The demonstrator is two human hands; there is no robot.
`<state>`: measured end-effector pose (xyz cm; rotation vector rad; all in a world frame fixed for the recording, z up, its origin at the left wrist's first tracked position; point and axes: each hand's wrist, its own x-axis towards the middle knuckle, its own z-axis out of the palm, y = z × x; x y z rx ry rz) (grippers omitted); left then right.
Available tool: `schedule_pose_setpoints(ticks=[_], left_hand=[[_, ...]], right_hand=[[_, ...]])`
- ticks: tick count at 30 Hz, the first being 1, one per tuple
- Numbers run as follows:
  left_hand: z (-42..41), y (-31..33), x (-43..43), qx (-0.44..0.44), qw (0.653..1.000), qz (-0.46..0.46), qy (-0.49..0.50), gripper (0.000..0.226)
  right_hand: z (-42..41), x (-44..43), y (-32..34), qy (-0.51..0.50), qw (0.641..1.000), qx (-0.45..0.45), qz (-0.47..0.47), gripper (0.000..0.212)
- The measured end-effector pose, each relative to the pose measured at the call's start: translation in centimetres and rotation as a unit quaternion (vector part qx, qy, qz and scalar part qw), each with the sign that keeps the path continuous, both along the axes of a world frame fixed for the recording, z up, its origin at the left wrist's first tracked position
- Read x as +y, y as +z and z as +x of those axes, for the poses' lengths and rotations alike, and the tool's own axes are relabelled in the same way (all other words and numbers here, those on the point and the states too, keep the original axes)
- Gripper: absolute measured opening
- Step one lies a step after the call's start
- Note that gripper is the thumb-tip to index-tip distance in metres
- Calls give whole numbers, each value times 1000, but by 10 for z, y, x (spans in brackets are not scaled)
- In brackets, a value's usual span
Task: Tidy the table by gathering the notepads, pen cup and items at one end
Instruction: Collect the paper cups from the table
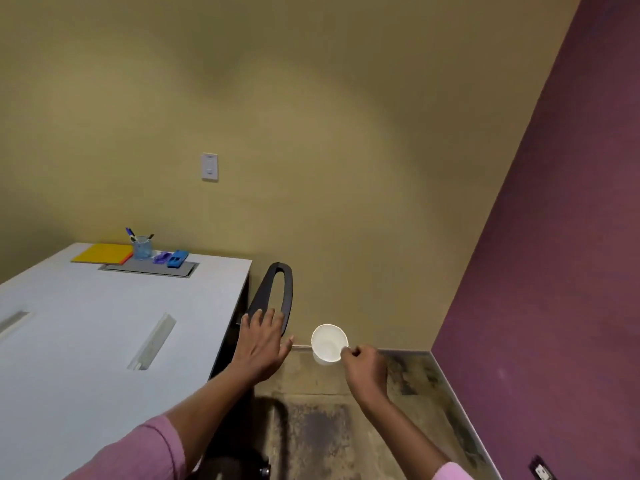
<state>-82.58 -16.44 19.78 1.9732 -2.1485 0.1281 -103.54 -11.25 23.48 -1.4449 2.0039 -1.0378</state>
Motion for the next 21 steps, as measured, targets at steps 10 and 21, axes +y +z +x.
schedule_pose_setpoints(ticks=[10, 21], left_hand=[[10, 2, -93, -50, 993, 13, 110, 67], [-8, -9, -196, -4, 954, 16, 301, 65]], right_hand=[[14, -164, 12, 157, 987, 11, -14, 43], [24, -336, 6, 352, 936, 1, -21, 41]])
